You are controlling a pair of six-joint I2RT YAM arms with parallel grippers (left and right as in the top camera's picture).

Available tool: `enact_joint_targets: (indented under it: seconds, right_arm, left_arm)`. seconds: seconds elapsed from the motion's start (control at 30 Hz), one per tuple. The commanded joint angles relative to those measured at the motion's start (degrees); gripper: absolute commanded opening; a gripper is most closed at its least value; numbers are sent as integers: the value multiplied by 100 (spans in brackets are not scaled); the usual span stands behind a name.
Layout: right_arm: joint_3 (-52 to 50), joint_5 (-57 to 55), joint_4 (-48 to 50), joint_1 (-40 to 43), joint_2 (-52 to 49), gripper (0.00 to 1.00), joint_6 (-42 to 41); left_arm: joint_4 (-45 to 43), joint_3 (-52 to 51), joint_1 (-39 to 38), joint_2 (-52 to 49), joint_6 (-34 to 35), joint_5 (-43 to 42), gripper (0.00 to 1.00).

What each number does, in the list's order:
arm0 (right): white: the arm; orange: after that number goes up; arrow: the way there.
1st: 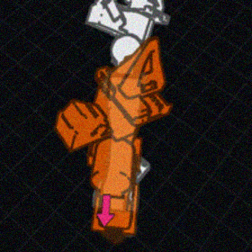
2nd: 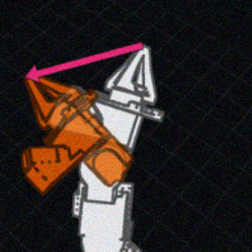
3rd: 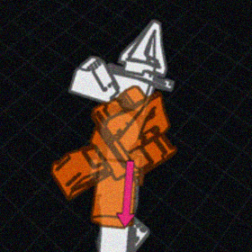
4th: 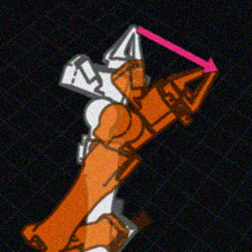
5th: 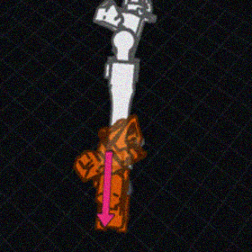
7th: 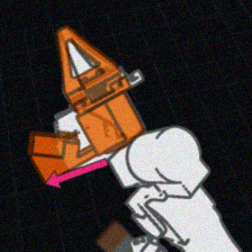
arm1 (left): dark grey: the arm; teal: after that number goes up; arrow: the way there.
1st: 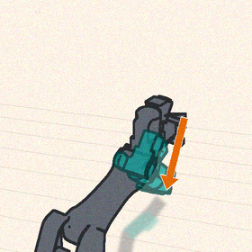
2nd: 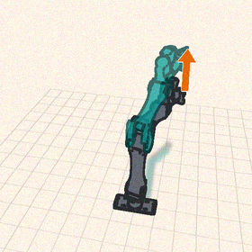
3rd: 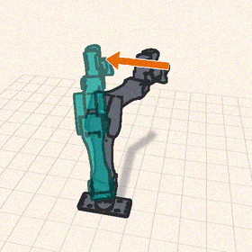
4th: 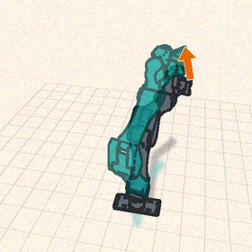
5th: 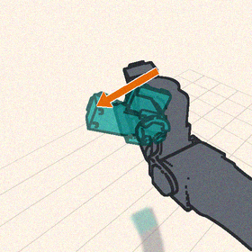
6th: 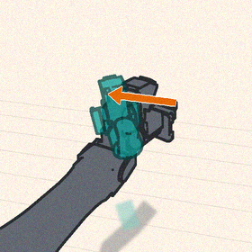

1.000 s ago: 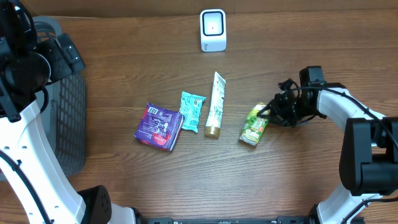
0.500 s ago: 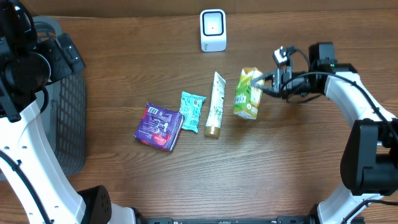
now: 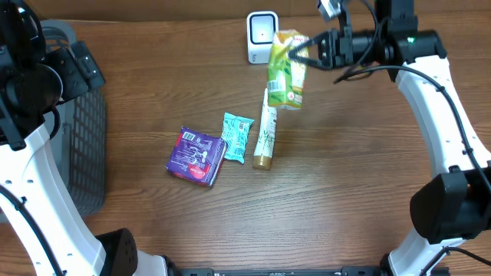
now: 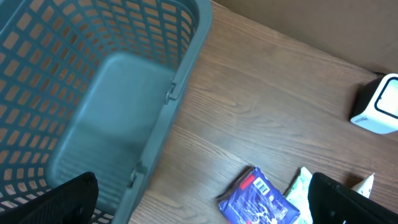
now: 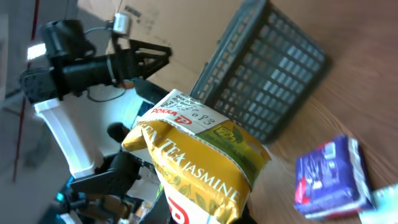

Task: Scan the item barcode
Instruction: 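Lift the tea box and hold its barcode under the white scanner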

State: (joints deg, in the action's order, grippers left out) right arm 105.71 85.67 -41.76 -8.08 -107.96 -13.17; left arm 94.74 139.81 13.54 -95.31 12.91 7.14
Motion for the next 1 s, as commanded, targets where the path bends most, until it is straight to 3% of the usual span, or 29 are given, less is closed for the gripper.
enact_joint_targets:
  seconds: [0.0,0.17,0.33,0.5,0.7,0.97]
  right_arm:
    - [385,-256,35,-98,111,8,-496]
    - [431,-2382,-168,-334,111,7,-522]
    - [431,-6271,-612,-986,111,6,4]
    - [431,-9016,-210,-1746,111,4,306]
    - [431,-10756,780,-2144,109,4,1005]
    - [426,-11265,2210,-2240,-538,4,2944]
  left_arm:
    - [-4,-17,-7,-4,-48,33,99]
    - [-4,-17,-7,-4,-48,33,99]
    - [-4,-17,-7,-2,-48,33,100]
    - [-4,-17,-7,-4,-48,33,100]
    - [-4,-17,-7,-4,-48,33,100]
    - [-4,-17,-7,-4,-48,33,100]
